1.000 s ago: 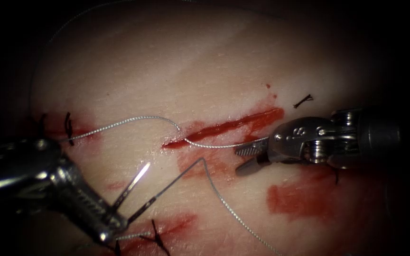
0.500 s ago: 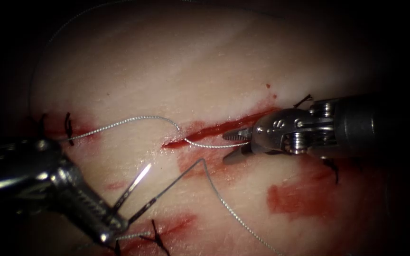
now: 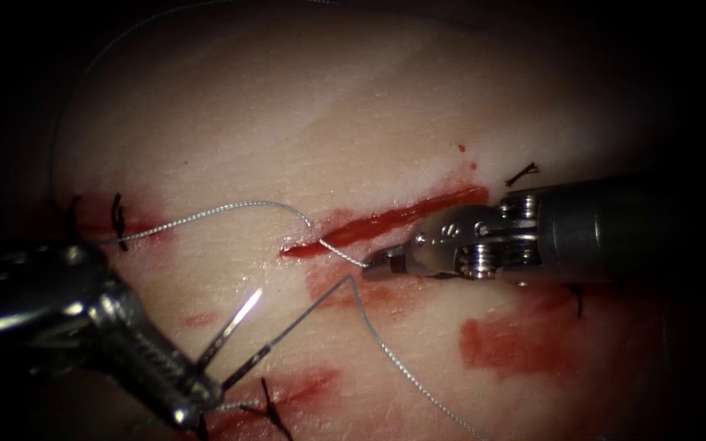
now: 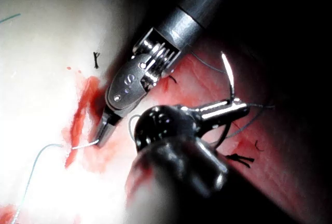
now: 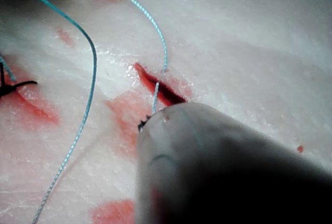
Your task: Wound Closure
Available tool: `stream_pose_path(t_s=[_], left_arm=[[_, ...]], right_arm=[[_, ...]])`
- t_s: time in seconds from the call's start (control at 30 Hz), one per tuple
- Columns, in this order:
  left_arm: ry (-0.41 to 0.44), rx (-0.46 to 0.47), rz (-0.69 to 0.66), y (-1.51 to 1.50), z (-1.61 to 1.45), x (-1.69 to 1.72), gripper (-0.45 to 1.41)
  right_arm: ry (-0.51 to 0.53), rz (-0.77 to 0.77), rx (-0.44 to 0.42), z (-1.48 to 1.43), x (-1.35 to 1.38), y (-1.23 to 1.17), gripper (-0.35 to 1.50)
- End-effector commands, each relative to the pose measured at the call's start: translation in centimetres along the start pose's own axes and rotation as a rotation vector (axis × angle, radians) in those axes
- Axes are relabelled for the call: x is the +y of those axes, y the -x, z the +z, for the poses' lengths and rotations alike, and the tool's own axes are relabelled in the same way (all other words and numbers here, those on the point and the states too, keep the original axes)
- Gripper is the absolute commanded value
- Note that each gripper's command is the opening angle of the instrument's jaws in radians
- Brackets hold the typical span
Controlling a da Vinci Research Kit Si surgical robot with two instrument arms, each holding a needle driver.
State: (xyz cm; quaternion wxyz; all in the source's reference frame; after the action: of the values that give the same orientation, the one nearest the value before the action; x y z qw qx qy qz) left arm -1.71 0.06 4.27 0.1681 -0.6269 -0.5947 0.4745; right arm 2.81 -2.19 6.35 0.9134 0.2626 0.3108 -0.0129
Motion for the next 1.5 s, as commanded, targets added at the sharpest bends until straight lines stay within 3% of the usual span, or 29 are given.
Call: stream_pose_path(t_s=[0.03,0.2,0.33,0.5,0.53,0.6,0.67,0.83,1.1,1.33,1.4,1.43,1.47,1.5], left_arm=[[0.000,0.000,-0.001,0.03,0.01,-0.06,-0.45],[0.000,0.000,-0.001,0.03,0.01,-0.06,-0.45],[0.000,0.000,-0.001,0.03,0.01,-0.06,-0.45],[0.001,-0.001,-0.001,0.03,0.02,-0.05,-0.45],[0.001,-0.001,-0.001,0.03,0.02,-0.05,-0.45],[0.001,-0.001,-0.001,0.03,0.02,-0.06,-0.45],[0.001,-0.001,-0.001,0.03,0.02,-0.06,-0.45],[0.001,-0.001,-0.001,0.03,0.02,-0.05,-0.45],[0.002,-0.004,-0.002,0.03,0.02,-0.06,-0.45],[0.002,-0.005,-0.002,0.04,0.02,-0.05,-0.45],[0.003,-0.007,-0.002,0.04,0.02,-0.05,-0.45],[0.003,-0.007,-0.002,0.04,0.03,-0.05,-0.45],[0.003,-0.007,-0.002,0.04,0.02,-0.05,-0.45],[0.002,-0.006,-0.003,0.04,0.02,-0.05,-0.45]], right_arm=[[0.007,-0.003,0.004,0.01,0.03,-0.07,-0.35],[0.023,0.010,0.008,-0.09,0.05,-0.04,-0.35],[0.046,0.069,0.017,-0.33,0.14,0.14,-0.35],[0.106,0.133,-0.023,-0.86,0.33,0.76,-0.35],[0.126,0.146,-0.064,-1.06,0.40,1.02,-0.35],[0.137,0.159,-0.098,-1.21,0.45,1.26,-0.35],[0.153,0.202,-0.146,-1.51,0.53,1.77,-0.35],[0.176,0.274,-0.177,-1.88,0.58,2.33,-0.35],[0.176,0.328,-0.171,-2.01,0.55,2.54,-0.35],[0.202,0.370,-0.258,-2.26,0.52,3.02,-0.35],[0.230,0.370,-0.254,-2.27,0.53,2.98,0.39],[0.246,0.371,-0.248,-2.28,0.53,2.94,0.68],[0.272,0.356,-0.241,-2.29,0.52,2.86,0.88],[0.288,0.348,-0.237,-2.31,0.51,2.79,0.90]])
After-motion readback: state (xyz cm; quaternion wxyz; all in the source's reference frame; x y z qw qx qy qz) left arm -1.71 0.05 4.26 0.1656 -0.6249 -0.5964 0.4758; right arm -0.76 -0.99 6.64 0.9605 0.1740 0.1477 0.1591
